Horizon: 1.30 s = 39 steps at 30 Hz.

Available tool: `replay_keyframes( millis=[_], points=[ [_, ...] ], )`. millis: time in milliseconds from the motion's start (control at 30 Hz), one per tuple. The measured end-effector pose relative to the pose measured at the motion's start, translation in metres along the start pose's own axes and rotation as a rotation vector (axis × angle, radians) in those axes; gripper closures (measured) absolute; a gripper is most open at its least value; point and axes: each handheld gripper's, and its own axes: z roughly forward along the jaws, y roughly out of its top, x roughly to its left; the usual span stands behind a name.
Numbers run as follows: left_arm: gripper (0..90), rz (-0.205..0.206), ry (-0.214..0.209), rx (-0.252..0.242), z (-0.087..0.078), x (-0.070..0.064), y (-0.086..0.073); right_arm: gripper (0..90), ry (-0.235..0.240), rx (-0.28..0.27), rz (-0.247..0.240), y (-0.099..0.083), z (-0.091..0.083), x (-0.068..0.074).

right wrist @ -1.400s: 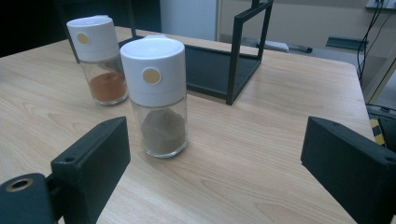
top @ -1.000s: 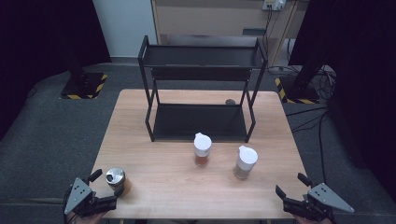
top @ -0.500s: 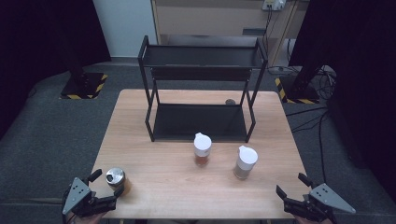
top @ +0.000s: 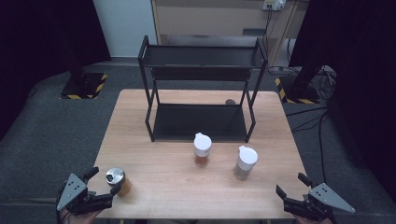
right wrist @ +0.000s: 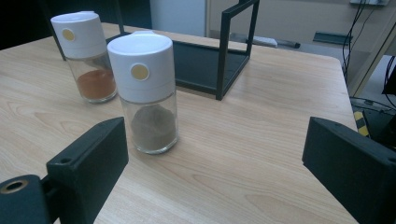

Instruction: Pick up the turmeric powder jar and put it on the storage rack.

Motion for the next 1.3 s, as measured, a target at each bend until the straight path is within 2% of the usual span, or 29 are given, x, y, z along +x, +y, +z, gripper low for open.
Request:
replay_keyframes(
  millis=[100,300,767,1167,1300],
  points=[
    [0.9,-0.01,-0.007,0.019,0.001,0.002,0.005,7.1,0.0,-0.001,0.001,0.0,0.0,0.0],
    [1.6,0.003,-0.015,0.053,0.006,0.003,0.012,7.3,0.003,-0.002,0.005,-0.001,0.0,-0.001],
    [5.7,0.0,-0.006,0.128,0.024,0.01,0.012,7.5,0.006,-0.001,0.01,-0.001,0.0,-0.002],
    [18.9,0.004,-0.032,0.153,0.035,0.018,0.005,7.6,0.005,-0.002,0.01,-0.001,0.0,-0.002],
    [25.3,0.008,-0.043,0.138,0.036,0.021,-0.003,7.6,0.003,-0.003,0.01,-0.001,0.0,-0.002]
  ],
)
